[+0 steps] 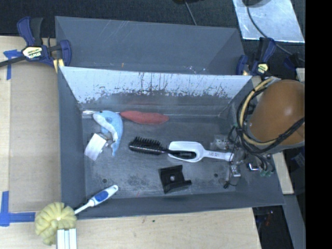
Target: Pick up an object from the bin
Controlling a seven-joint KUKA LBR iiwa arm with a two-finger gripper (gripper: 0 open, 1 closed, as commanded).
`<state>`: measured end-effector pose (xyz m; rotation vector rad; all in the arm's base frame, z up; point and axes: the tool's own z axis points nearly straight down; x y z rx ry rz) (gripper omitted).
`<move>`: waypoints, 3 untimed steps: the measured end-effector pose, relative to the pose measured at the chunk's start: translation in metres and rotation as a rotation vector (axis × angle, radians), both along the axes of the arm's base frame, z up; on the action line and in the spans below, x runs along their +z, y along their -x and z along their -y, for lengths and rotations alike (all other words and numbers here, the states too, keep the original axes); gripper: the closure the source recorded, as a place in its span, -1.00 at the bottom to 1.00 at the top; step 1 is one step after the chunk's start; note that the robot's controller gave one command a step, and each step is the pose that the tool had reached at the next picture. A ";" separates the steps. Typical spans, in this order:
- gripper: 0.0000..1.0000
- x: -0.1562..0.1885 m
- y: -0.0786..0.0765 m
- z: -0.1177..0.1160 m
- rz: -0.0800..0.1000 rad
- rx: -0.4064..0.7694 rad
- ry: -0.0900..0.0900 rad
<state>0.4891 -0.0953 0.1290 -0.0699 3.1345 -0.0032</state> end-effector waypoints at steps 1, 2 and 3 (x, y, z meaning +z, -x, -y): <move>-1.00 -0.059 -0.072 0.000 0.002 -0.150 -0.003; -1.00 0.036 -0.047 0.002 0.003 -0.043 0.000; -1.00 0.053 -0.048 -0.001 0.019 -0.035 0.003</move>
Offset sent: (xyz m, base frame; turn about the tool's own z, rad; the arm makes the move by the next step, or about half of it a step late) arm 0.0340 -0.0030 0.0926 -0.0190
